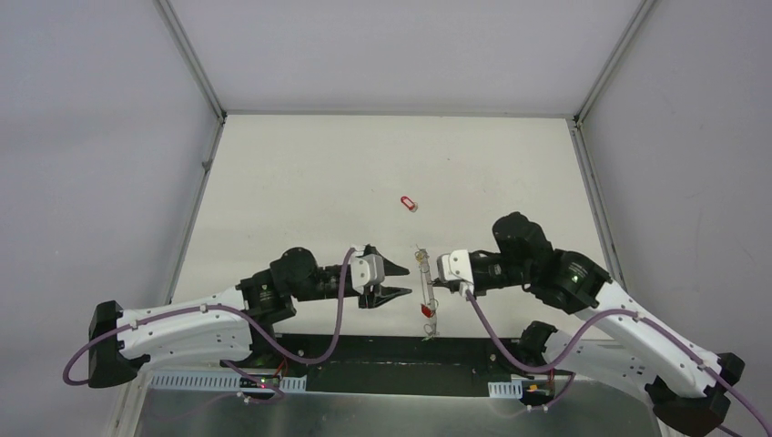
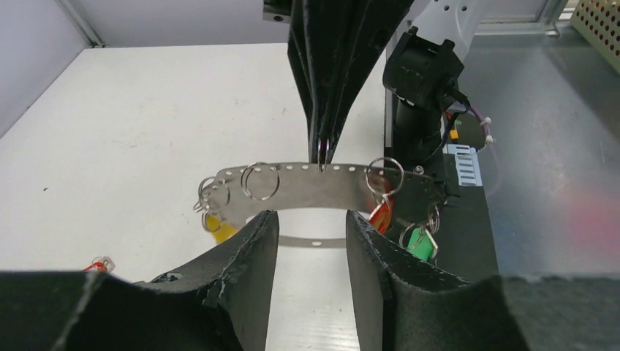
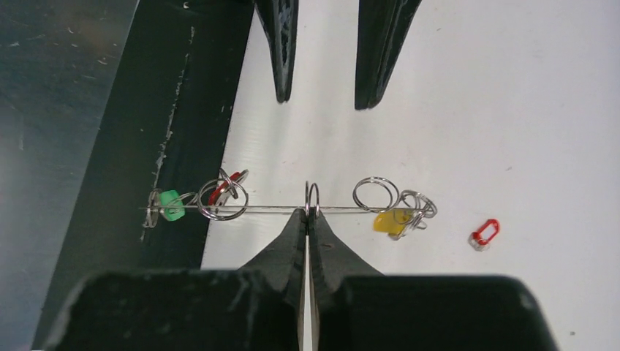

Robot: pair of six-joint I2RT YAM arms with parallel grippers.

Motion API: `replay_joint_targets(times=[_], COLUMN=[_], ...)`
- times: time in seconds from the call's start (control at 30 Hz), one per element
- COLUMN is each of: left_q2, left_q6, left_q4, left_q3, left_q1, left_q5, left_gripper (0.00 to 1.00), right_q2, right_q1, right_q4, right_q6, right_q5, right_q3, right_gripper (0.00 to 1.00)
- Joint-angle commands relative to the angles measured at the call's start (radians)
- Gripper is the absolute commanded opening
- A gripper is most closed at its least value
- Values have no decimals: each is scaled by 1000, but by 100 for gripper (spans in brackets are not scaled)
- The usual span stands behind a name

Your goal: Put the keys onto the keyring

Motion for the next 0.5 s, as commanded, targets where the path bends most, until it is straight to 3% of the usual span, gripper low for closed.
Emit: replay_joint_targets(times=[0.0, 0.3, 0.47], left_q2=[72, 194, 220], left_q6=[16, 31, 23], left_q4=[40, 67, 94], left_q3=[79, 135, 136], left_q1=[-7, -9, -9], left_q5=[48, 70, 68], left_gripper=[39, 35, 24], right_q2=[80, 106, 109], right_q1=[0, 1, 1], right_q4=[-17, -13, -15], right_q6=[120, 217, 224], right_q5=[-36, -51, -63], right_q3=[112, 123, 122], right_gripper=[0, 0, 0])
